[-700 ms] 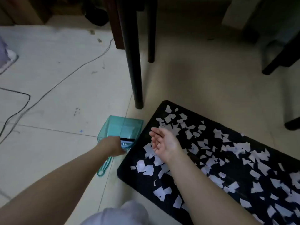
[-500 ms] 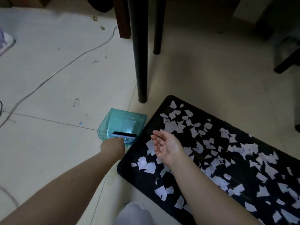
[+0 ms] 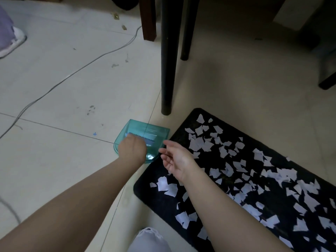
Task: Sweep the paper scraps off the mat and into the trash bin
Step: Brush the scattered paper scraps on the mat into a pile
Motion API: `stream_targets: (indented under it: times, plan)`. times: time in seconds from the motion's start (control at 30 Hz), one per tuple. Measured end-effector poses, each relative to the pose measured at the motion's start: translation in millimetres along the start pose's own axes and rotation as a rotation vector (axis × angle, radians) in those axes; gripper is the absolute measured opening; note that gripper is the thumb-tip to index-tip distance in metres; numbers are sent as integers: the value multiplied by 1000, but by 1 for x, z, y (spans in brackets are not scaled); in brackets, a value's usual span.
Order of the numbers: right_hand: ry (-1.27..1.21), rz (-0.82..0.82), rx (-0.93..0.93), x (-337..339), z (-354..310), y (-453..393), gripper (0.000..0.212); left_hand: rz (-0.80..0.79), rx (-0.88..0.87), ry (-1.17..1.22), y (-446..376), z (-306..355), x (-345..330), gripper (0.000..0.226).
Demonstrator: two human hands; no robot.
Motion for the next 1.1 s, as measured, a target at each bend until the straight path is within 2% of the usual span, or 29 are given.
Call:
stream_targets:
  times: [0.1, 0.2, 0.3, 0.43, 0.57, 0.7, 0.8, 0.9, 0.97, 1.1]
  plan:
    - [215, 18, 182, -3, -9, -4, 50, 29, -20, 45, 1, 10, 16, 38]
    - [856, 179, 565, 10, -22, -5, 63, 72, -140, 94, 3, 27, 27, 40]
    - [1344, 373, 788, 26, -33, -5, 59, 163, -334, 117, 6, 49, 36, 43]
    - [1610, 452, 888, 41, -42, -6, 42, 248, -474, 168, 7, 68, 40, 38]
    - [1672, 514, 930, 52, -37, -18, 29, 278, -585, 230, 3, 74, 27, 28]
    - [1613, 602, 992, 63, -19, -25, 21, 302, -657, 353, 1, 78, 10, 45]
    - [1309, 636, 772, 77, -11, -26, 21, 264, -587, 373, 2, 78, -4, 56]
    - [851, 667, 594, 89, 0, -27, 35, 149, -579, 226, 6, 76, -27, 46]
    - [716, 662, 547, 89, 8, -25, 37, 46, -577, 158, 8, 72, -44, 37]
    - [549, 567, 476, 76, 26, -25, 6, -109, -513, 121, 7, 62, -76, 31]
Point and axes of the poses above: each hand's wrist, its own y-axis away from the middle knuckle, its own x-axis out of the back of the hand, z = x × y, the point moved 2 cm from there along -y, towards the middle knuckle, and after that the axes turned 1 degree about z, right-handed, at the moved point
